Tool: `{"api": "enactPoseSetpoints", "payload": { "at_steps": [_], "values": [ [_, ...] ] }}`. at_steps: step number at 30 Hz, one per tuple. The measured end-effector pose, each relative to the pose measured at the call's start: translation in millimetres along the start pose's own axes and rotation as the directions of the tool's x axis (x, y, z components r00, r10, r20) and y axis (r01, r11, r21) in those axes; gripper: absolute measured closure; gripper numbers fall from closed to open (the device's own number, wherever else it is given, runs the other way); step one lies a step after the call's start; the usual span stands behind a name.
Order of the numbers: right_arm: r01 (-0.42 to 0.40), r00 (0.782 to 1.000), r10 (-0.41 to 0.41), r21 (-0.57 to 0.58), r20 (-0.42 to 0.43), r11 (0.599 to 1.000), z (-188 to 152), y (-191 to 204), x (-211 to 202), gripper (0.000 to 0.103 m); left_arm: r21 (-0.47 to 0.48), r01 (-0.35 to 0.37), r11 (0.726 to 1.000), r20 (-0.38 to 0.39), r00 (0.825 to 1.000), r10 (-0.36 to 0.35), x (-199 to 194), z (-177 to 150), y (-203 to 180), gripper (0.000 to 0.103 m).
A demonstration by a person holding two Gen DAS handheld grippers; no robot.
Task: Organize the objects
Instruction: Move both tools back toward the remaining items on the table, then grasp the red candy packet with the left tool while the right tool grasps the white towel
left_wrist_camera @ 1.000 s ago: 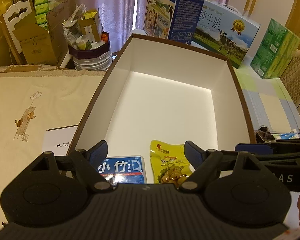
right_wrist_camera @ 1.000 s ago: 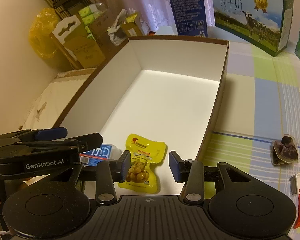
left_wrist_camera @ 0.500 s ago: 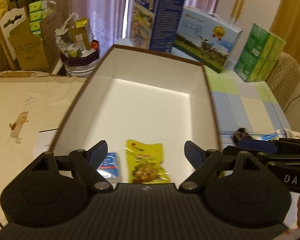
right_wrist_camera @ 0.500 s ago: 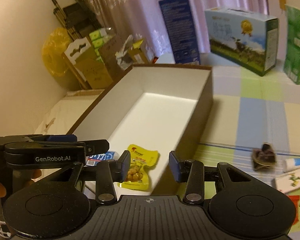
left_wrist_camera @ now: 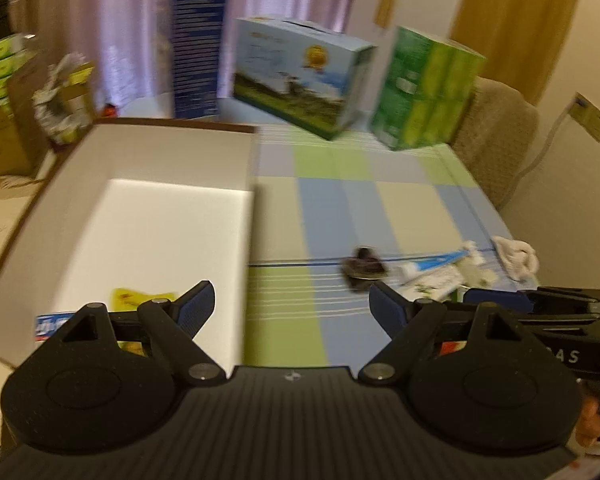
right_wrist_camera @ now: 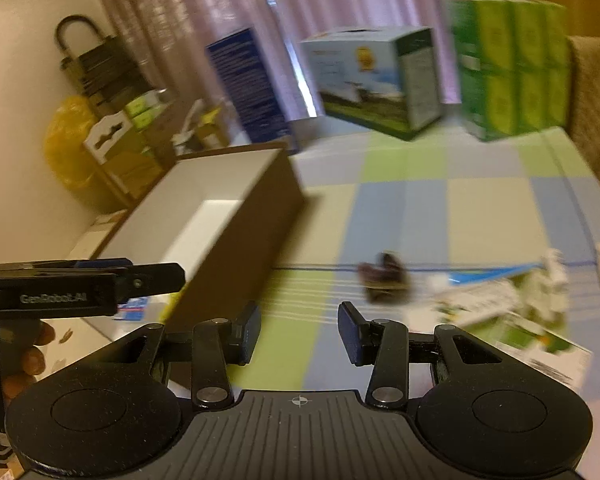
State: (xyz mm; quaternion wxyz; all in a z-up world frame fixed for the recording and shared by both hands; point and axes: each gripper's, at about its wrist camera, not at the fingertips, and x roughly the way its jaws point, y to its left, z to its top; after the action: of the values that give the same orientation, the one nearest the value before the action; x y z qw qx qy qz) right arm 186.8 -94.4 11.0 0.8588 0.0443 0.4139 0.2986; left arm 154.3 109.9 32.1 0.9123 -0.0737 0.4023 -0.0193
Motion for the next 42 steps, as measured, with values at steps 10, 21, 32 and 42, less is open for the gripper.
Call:
{"api": "enactPoseSetpoints", "payload": {
  "at_steps": [10, 21, 32, 42],
  "values": [
    [0.088, 0.996, -0.086, 0.082, -0.020, 0.993, -17.9, -85.4, -40.6, 0.063, 0.061, 0.061, 0.996, -0.098, 0.994, -0.054, 46.5, -14.3, -85.8, 0.020],
    [0.131, 0.990, -0.124, 0.118, -0.061, 0.984, -33.2, -143.3, -55.9, 0.063, 0.049, 0.084, 0.995, -0.187, 0.980, -0.074, 87.4, -40.1, -131.7, 0.020],
    [0.177, 0.982, -0.165, 0.146, -0.090, 0.973, -44.1, -188.4, -63.9, 0.063, 0.055, 0.051, 0.997, -0.226, 0.973, -0.037, 121.5, -54.1, -160.5, 0.020],
    [0.228, 0.972, -0.211, 0.195, -0.102, 0.954, -49.7, -228.0, -74.3, 0.063, 0.062, 0.019, 0.998, -0.245, 0.970, -0.003, 162.0, -56.7, -175.5, 0.030]
  ]
}}
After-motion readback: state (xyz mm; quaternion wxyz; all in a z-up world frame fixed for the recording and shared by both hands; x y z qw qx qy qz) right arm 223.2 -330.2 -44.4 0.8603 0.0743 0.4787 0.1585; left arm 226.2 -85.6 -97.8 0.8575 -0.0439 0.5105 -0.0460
